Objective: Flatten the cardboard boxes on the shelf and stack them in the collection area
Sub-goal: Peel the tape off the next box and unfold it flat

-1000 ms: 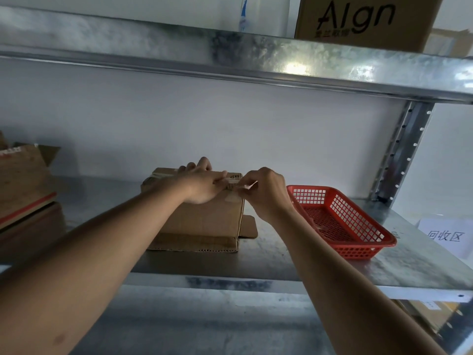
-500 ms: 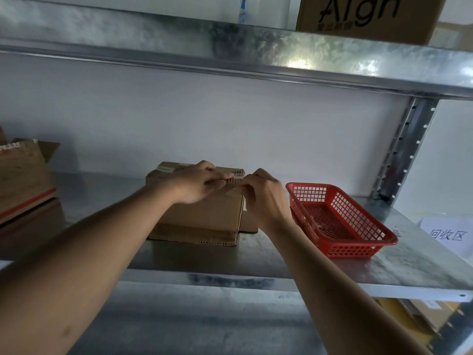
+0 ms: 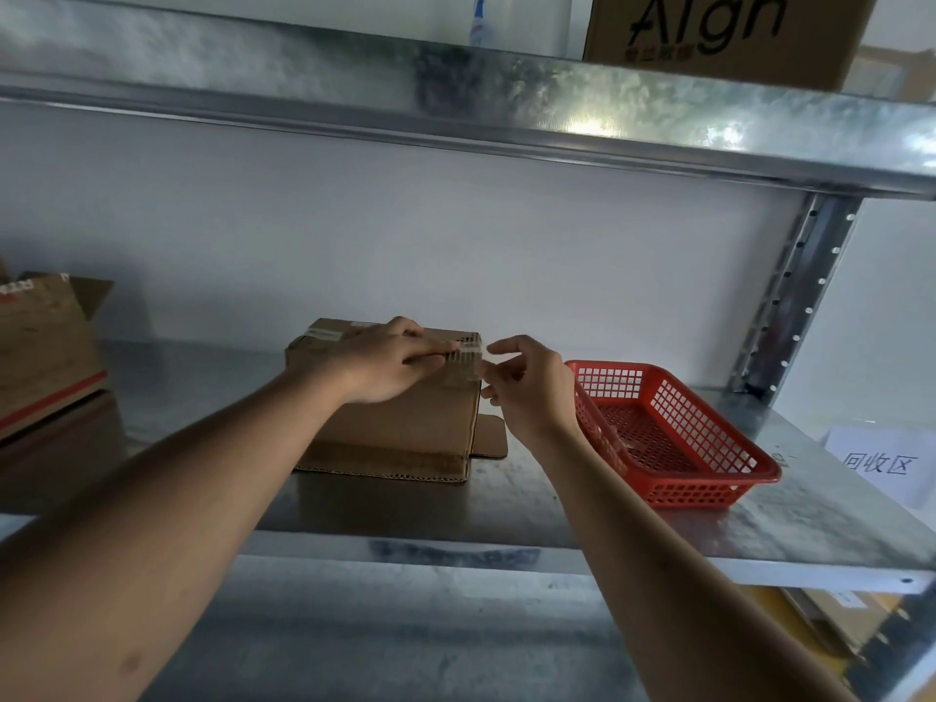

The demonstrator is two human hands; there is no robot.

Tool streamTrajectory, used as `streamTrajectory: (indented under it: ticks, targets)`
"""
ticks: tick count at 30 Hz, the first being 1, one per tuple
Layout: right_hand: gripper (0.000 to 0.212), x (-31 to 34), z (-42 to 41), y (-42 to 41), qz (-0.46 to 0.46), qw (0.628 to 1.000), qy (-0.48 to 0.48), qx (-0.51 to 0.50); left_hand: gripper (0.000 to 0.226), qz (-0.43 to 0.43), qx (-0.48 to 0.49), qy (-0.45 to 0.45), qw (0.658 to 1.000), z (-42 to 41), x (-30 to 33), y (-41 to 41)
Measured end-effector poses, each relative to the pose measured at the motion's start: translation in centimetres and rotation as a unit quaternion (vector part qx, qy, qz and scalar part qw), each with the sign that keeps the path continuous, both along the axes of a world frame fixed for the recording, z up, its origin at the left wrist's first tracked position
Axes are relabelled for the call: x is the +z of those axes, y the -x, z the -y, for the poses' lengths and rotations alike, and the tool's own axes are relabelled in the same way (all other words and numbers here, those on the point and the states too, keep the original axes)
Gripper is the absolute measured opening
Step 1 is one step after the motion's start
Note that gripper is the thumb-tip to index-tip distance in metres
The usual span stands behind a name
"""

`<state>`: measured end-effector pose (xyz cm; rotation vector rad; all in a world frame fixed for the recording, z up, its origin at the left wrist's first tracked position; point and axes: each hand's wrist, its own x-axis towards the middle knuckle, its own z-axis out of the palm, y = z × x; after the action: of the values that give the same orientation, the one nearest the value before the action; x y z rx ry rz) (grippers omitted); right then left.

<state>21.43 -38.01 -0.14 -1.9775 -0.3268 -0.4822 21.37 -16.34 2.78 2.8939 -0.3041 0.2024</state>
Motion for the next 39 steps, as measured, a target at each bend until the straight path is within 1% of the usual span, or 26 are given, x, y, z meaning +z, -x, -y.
streamTrajectory:
  ticks: [3,5,8,12,14,15,17,19,21,26,30,34,36,39]
  targets:
    - [0.008,0.5,-0.1,0.3,0.023,1.0,-0.004,0.008,0.04,0.003,0.003,0.006,1.0,0.0,0.0,0.1]
    - [0.01,0.7,-0.1,0.4,0.033,0.999,-0.004,0.014,0.04,0.002,0.003,0.006,1.0,0.0,0.0,0.1]
    - [0.01,1.0,-0.2,0.5,0.019,0.999,-0.038,0.032,0.041,-0.004,0.002,0.003,1.0,-0.1,-0.1,0.0]
    - [0.013,1.2,-0.4,0.7,0.002,0.998,-0.062,0.025,0.039,0.0,0.005,0.002,1.0,-0.2,-0.2,-0.3]
    - [0.02,1.3,-0.3,0.7,0.012,0.999,-0.05,0.005,0.038,0.002,0.006,0.001,1.0,-0.1,-0.2,-0.4]
    - [0.021,1.3,-0.2,0.7,0.015,0.999,-0.046,-0.003,0.038,0.003,0.004,-0.001,1.0,0.1,-0.2,-0.4]
    - [0.015,1.4,-0.2,0.6,0.019,0.999,-0.042,-0.012,0.039,0.007,0.001,-0.012,1.0,0.5,-0.2,-0.4]
    - [0.003,1.5,0.0,0.5,0.034,0.999,-0.027,-0.03,0.04,0.014,0.0,-0.021,1.0,1.2,-0.2,-0.4]
    - [0.011,1.6,0.2,0.3,0.051,0.997,0.003,-0.052,0.042,0.02,-0.001,-0.022,1.0,2.0,-0.2,-0.4]
    - [0.019,1.6,1.5,0.3,0.036,0.995,0.055,-0.068,0.044,0.038,0.008,-0.036,0.999,4.3,-0.1,-0.5]
    - [0.02,1.5,3.4,0.5,0.046,0.992,0.081,-0.088,0.044,0.054,0.028,-0.049,0.997,7.0,-0.4,-0.5]
    - [0.014,1.2,6.3,0.0,0.012,0.989,0.106,-0.106,0.044,0.063,0.042,-0.049,0.996,9.2,-0.6,-0.5]
    - [0.018,1.1,7.9,-0.1,0.006,0.987,0.109,-0.118,0.044,0.068,0.049,-0.048,0.995,10.2,-0.7,-0.6]
    - [0.018,0.9,10.1,0.3,0.01,0.982,0.133,-0.131,0.044,0.073,0.052,-0.042,0.995,11.6,-0.9,-0.6]
